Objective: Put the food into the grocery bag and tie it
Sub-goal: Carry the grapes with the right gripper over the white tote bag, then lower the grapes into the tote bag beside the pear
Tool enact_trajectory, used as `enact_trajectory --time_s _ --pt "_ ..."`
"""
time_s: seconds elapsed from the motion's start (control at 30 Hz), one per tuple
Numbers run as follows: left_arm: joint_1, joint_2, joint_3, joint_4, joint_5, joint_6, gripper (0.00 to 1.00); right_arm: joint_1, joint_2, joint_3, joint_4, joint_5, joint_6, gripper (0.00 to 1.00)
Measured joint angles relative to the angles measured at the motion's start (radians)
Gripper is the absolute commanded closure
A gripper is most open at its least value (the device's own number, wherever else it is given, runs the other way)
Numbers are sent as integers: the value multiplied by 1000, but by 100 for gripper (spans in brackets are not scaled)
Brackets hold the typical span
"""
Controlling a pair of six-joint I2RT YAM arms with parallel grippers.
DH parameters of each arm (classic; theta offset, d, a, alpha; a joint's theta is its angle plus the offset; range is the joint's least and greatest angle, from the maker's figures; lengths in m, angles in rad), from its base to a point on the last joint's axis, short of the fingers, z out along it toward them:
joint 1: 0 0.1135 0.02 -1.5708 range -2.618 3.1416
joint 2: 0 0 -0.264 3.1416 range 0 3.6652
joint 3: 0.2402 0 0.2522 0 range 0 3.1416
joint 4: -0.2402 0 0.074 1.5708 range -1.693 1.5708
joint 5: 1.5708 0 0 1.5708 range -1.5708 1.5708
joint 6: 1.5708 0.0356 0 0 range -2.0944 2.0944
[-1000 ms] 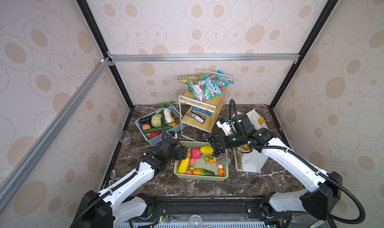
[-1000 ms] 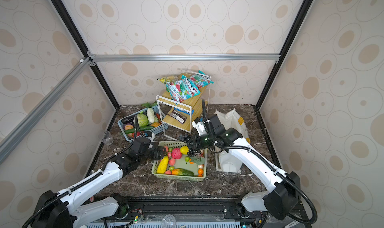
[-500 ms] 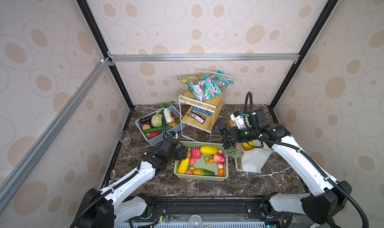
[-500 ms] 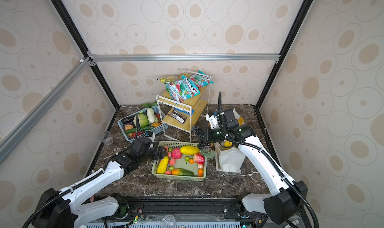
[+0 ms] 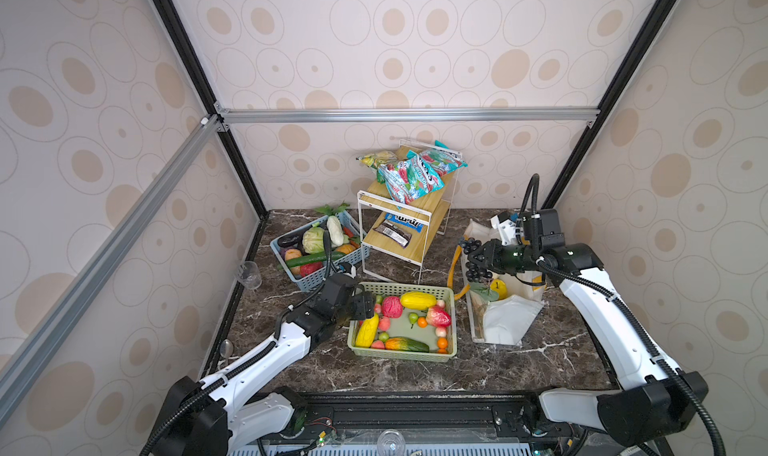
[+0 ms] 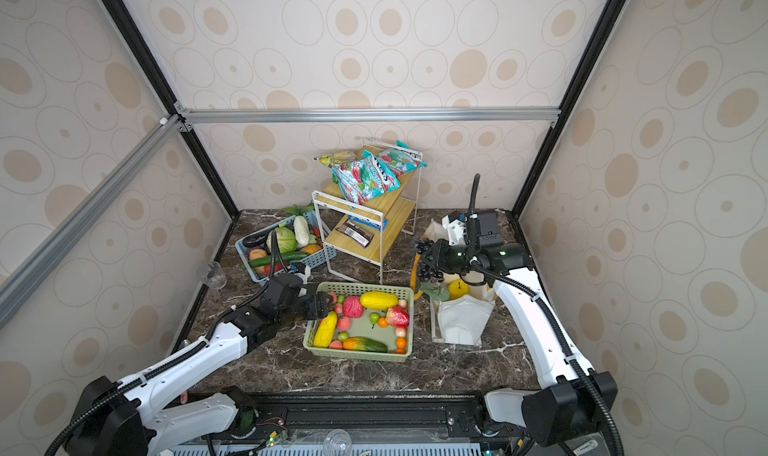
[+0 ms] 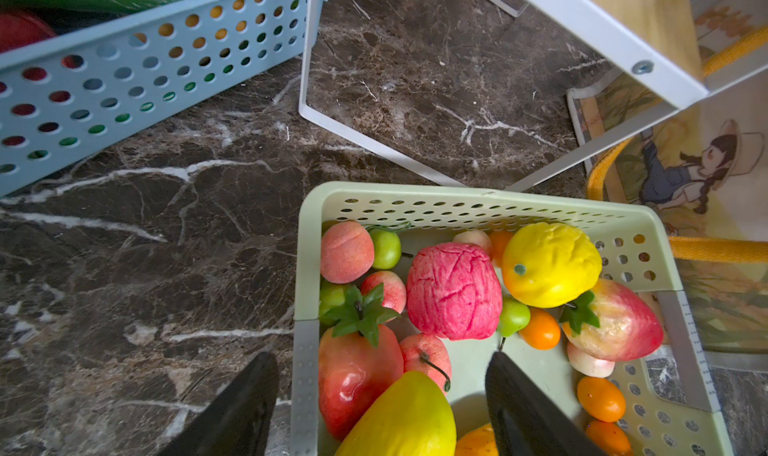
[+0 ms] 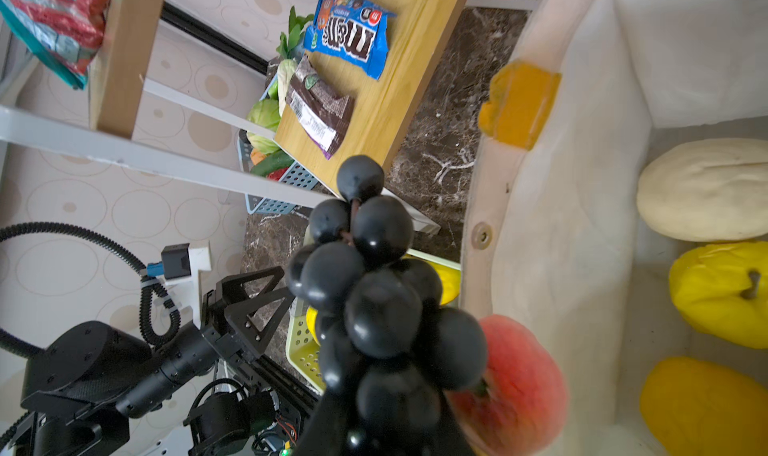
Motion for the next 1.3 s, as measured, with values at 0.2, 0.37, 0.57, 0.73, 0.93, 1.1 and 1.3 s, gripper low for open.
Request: enact_trajectory --time_s 0.2,0.37,0.57,0.73,0.93,1.1,1.3 --pt "0 2 0 3 1 0 21 -99 0 0 31 7 20 77" --pt "0 16 0 3 1 0 21 -165 14 0 42 22 21 77" --pt "0 41 4 7 8 0 21 -190 58 -22 43 72 12 77" --pt "0 70 16 13 16 1 21 -191 83 -52 43 103 5 77" --pt "0 97 35 27 21 1 21 -192 111 -76 45 135 -14 76" --pt "0 98 38 30 23 1 21 -192 149 -102 52 142 -29 75" --pt "0 96 38 29 23 1 21 -192 162 -147 73 143 -43 75"
